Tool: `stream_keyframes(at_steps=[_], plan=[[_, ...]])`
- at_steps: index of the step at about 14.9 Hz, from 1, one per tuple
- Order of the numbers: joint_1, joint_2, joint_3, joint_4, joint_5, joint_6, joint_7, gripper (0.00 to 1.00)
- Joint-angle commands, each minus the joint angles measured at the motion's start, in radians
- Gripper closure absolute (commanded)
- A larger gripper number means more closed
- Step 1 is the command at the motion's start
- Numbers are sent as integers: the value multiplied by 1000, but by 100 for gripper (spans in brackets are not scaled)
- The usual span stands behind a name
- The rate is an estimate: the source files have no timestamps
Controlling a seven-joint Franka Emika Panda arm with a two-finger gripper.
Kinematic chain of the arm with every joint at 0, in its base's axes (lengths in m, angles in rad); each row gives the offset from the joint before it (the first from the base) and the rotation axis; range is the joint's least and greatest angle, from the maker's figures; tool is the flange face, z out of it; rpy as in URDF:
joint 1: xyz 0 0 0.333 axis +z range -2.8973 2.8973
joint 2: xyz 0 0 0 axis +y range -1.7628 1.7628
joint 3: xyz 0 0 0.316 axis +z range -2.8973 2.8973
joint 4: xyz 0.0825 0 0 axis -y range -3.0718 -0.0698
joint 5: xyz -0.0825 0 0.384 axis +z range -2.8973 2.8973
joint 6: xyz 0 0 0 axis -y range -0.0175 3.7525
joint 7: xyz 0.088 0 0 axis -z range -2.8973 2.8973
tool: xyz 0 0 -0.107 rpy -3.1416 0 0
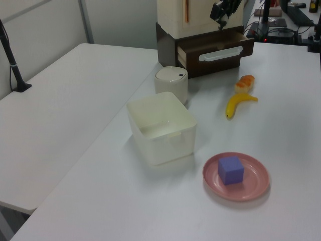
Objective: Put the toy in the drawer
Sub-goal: 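Lift the panda toy and carry it over the open drawer, then lower the panda toy into the drawer and open the gripper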
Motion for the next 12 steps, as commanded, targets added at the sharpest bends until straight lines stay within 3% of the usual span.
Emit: stream_keyframes(at_steps=[1, 3, 11, 12], plan=[[-31, 45, -4, 3, -55, 133, 54, 100], [-57, 62, -4, 1, -111, 149, 54, 100], [-118, 119, -4, -29, -167, 250, 40, 100], [-121, 119, -4, -30, -167, 250, 34, 85]])
